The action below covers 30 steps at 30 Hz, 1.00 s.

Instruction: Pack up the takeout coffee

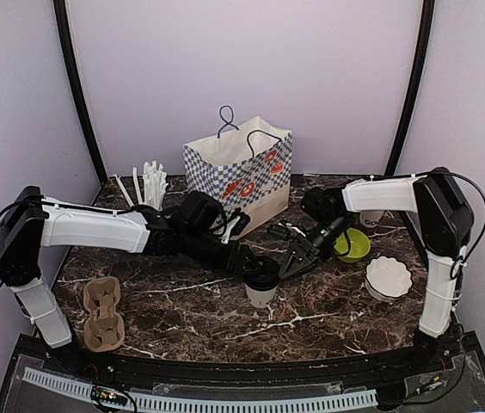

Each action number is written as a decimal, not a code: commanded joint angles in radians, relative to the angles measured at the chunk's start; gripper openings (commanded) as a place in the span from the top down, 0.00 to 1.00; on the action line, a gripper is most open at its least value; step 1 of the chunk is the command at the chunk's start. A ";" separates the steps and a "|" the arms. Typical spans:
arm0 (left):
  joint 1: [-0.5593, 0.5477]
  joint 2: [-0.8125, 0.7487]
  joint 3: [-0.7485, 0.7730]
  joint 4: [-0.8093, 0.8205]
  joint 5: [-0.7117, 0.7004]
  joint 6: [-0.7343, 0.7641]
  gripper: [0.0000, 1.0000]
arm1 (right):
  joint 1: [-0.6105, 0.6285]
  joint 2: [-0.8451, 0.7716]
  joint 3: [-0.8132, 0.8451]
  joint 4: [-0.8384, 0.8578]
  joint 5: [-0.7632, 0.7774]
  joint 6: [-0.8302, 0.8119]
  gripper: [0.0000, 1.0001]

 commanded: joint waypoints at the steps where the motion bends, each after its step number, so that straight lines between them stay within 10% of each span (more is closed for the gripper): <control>1: -0.007 0.055 -0.062 -0.173 -0.110 0.025 0.39 | -0.006 0.065 0.006 0.107 0.208 -0.006 0.64; 15: -0.052 -0.111 0.105 -0.214 -0.188 0.127 0.19 | -0.025 -0.091 0.049 -0.100 -0.009 -0.250 0.45; 30: 0.020 -0.303 -0.155 -0.065 -0.181 -0.032 0.33 | 0.017 -0.090 0.017 -0.055 0.059 -0.195 0.38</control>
